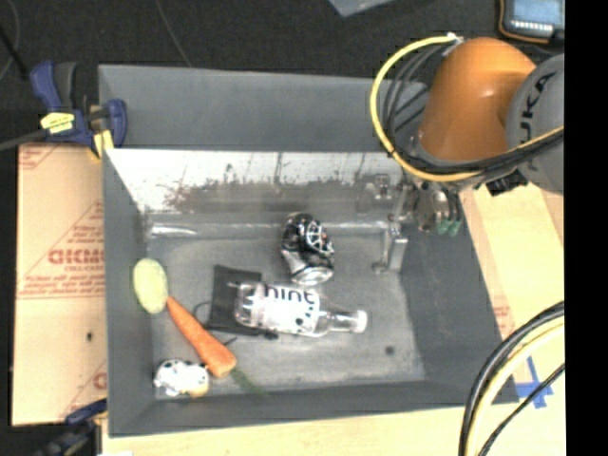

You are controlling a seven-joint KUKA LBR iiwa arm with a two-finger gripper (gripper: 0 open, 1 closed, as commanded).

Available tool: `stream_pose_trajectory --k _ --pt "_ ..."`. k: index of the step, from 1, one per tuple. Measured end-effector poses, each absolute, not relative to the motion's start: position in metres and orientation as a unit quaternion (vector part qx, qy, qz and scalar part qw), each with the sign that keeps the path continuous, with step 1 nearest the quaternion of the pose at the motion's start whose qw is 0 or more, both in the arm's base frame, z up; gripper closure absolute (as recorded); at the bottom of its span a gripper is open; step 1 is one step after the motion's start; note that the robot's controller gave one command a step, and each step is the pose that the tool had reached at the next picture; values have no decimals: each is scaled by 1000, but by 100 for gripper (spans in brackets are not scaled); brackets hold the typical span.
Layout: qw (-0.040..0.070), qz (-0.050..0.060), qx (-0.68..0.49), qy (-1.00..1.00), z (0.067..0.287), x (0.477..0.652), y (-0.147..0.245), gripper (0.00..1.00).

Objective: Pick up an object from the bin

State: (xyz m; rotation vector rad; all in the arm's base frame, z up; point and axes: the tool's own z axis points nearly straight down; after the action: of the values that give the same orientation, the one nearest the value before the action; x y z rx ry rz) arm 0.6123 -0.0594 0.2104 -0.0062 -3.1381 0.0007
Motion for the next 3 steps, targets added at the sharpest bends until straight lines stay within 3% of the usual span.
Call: stream_pose_trajectory --k 1,2,3 --pt "-2 1 -1 -1000 216 614 -59 0" --pt "-5 1 16 -1000 166 627 -43 0" --pt "-5 1 17 -1000 110 620 -13 0"
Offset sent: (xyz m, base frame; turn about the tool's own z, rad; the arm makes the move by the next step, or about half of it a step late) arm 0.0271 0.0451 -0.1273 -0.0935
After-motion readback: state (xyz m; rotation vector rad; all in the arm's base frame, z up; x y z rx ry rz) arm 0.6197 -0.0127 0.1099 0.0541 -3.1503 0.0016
